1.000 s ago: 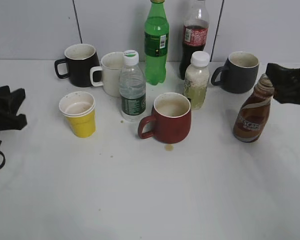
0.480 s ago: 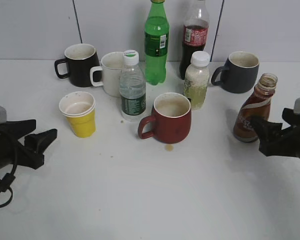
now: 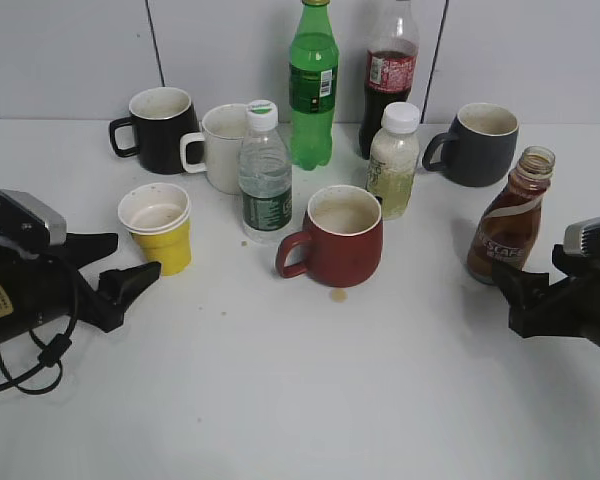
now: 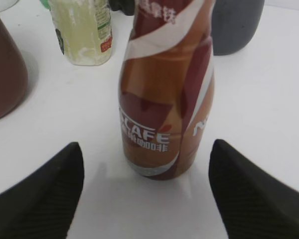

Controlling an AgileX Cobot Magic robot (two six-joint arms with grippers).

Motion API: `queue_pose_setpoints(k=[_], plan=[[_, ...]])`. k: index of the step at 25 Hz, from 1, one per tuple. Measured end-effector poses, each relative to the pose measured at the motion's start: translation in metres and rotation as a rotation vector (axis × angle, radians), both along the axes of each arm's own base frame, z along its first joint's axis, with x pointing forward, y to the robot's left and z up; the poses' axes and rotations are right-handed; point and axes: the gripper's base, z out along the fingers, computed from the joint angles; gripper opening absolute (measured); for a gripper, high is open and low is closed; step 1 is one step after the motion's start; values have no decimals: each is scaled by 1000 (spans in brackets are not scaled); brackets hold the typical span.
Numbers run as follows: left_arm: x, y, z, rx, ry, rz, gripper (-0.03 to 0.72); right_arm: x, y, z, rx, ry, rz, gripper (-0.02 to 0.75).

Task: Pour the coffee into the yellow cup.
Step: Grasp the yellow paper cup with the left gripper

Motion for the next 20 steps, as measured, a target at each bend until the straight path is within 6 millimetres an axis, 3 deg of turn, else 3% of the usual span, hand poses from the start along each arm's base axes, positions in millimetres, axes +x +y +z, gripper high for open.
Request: queue_pose_setpoints(k=[13, 20], plan=[[40, -29, -16, -42, -46, -88, 600, 0, -1, -1, -1, 2, -10, 587], [59, -33, -16, -52, -95, -67, 588, 0, -1, -1, -1, 3, -13, 586]])
